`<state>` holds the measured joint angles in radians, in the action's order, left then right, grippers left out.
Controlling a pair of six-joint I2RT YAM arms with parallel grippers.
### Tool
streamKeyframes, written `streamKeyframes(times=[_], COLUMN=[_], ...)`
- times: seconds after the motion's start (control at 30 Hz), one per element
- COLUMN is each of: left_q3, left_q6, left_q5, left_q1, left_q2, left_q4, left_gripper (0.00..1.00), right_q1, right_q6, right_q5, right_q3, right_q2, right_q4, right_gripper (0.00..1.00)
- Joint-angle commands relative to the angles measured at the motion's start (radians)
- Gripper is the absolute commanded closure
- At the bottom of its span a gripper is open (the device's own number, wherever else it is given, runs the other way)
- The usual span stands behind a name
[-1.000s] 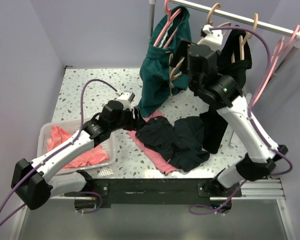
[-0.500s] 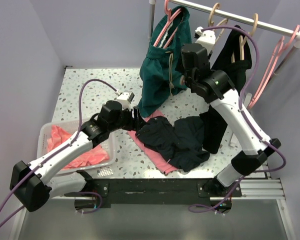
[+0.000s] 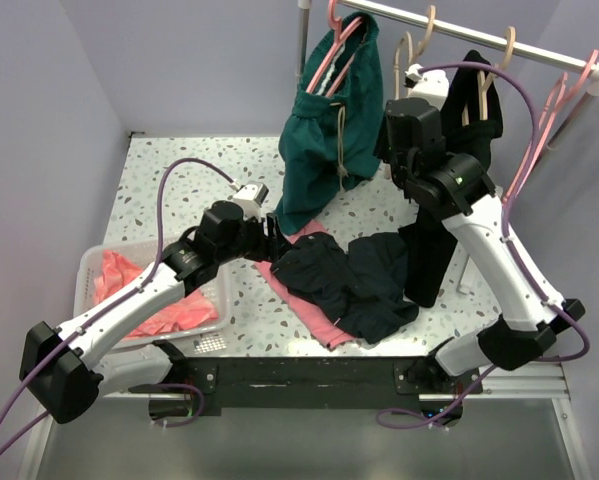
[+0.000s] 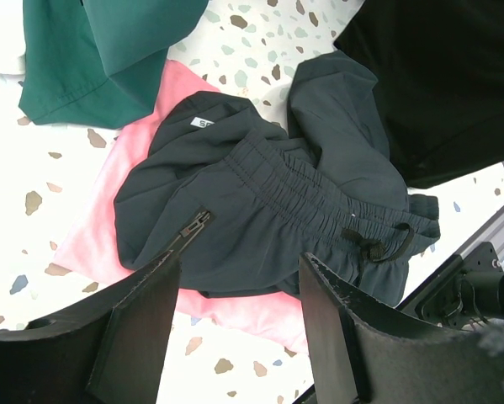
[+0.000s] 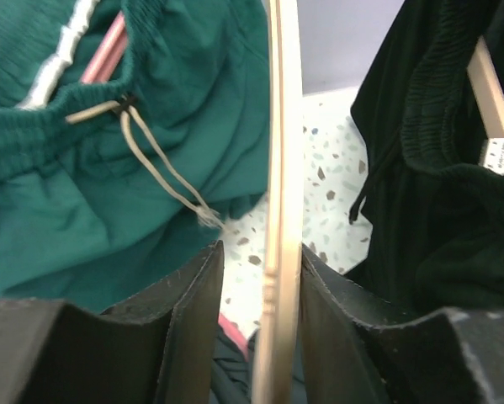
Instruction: Place the shorts on the hanger
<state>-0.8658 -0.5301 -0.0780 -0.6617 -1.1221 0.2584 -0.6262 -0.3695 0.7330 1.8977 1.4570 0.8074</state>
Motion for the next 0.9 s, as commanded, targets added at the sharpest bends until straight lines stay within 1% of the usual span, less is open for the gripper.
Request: streamKeyframes(times=[0.0, 0.17, 0.23, 0.3, 0.37, 0.5, 0.7, 0.87], left_q3=[-0.007, -0.006, -0.009, -0.012, -0.018, -0.022, -0.038, -0.042], left_q6=[0.018, 0.019, 0.019, 0.019, 0.019, 0.021, 0.024, 0.025], left_q5=[-0.017, -0.016, -0.016, -0.014, -0.017, -0.022, -0.029, -0.035], left_q1=[-0.001, -0.001, -0.003, -0.001, -0.003, -0.001, -0.001, -0.001], left_q2=[0.016, 0.024, 0.022, 0.022, 0.019, 0.013, 0.001, -0.007], left_q4=[-0.024, -0.016, -0.016, -0.016, -0.015, -0.015, -0.013, -0.018], left_gripper=[0.37, 0.37, 0.37, 0.38, 0.38, 0.38, 0.38, 0.38], right_q1=[0.063, 0.077, 0.083, 0.092, 0.095, 0.114, 0.137, 0.146], right_q6=[0.055, 0.093, 0.101, 0.107, 0.113, 0.122, 0.135, 0.155], right_q5=[-0.086, -0.078, -0.081, -0.090, -0.087, -0.101, -0.127, -0.145], right_q3=[0.063, 0.087, 0.122, 0.147, 0.173, 0.179, 0.251, 0.261], right_q2=[0.043, 0.039, 0.054, 0.068, 0.078, 0.086, 0.132, 0.135], right_q4=[0.032, 0.018, 0.036, 0.052, 0.075, 0.081, 0.156, 0.170], right_gripper=[0.62, 0.63, 0.64, 0.68, 0.70, 0.70, 0.70, 0.71])
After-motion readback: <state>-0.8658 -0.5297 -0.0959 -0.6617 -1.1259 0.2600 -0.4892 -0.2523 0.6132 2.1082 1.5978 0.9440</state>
